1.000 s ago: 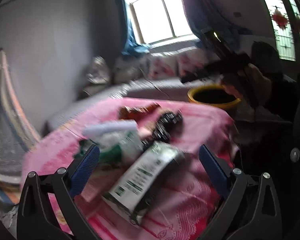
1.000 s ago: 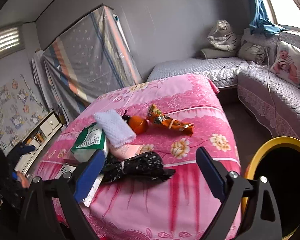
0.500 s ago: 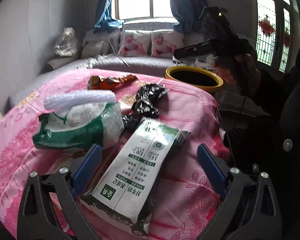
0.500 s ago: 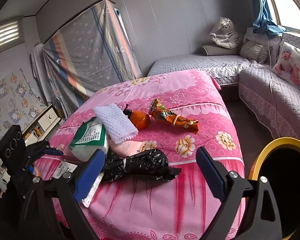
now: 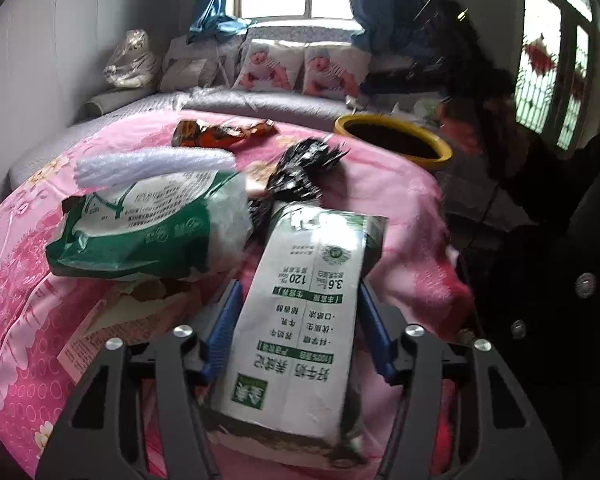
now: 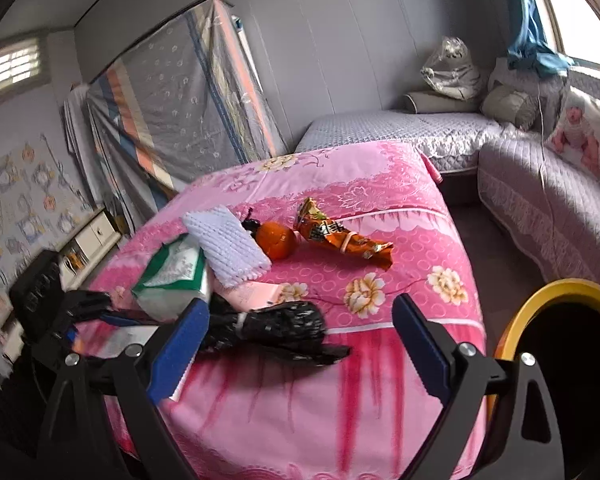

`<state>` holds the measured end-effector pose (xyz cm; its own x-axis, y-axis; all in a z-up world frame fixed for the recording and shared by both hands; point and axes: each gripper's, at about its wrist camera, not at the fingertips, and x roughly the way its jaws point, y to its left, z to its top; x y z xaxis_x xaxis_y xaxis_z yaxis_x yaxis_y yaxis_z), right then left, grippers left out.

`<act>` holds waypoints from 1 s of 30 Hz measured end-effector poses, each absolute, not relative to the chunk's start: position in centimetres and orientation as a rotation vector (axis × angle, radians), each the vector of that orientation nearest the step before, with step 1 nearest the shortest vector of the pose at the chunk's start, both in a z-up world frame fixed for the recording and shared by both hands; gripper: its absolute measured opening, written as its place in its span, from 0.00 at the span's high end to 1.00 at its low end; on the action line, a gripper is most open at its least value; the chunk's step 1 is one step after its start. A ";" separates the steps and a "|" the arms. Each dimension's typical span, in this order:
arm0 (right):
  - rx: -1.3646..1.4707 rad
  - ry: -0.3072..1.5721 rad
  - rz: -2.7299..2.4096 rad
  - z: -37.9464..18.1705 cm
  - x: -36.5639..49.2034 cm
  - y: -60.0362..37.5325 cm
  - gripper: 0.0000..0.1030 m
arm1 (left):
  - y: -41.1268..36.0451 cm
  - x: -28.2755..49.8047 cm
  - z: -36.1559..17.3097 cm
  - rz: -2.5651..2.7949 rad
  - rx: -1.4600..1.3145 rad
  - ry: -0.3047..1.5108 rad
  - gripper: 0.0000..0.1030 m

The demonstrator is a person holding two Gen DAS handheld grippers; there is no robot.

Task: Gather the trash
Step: 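Grasp the milk carton with the left tool while the right tool grasps the orange snack wrapper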

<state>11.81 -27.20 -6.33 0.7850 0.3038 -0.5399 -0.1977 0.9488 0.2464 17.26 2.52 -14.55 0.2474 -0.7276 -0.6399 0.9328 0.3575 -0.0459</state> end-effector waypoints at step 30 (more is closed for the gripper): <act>-0.318 0.897 0.301 -11.9 33.7 -20.4 0.47 | 8.3 13.7 -7.5 -0.986 -0.113 0.353 0.52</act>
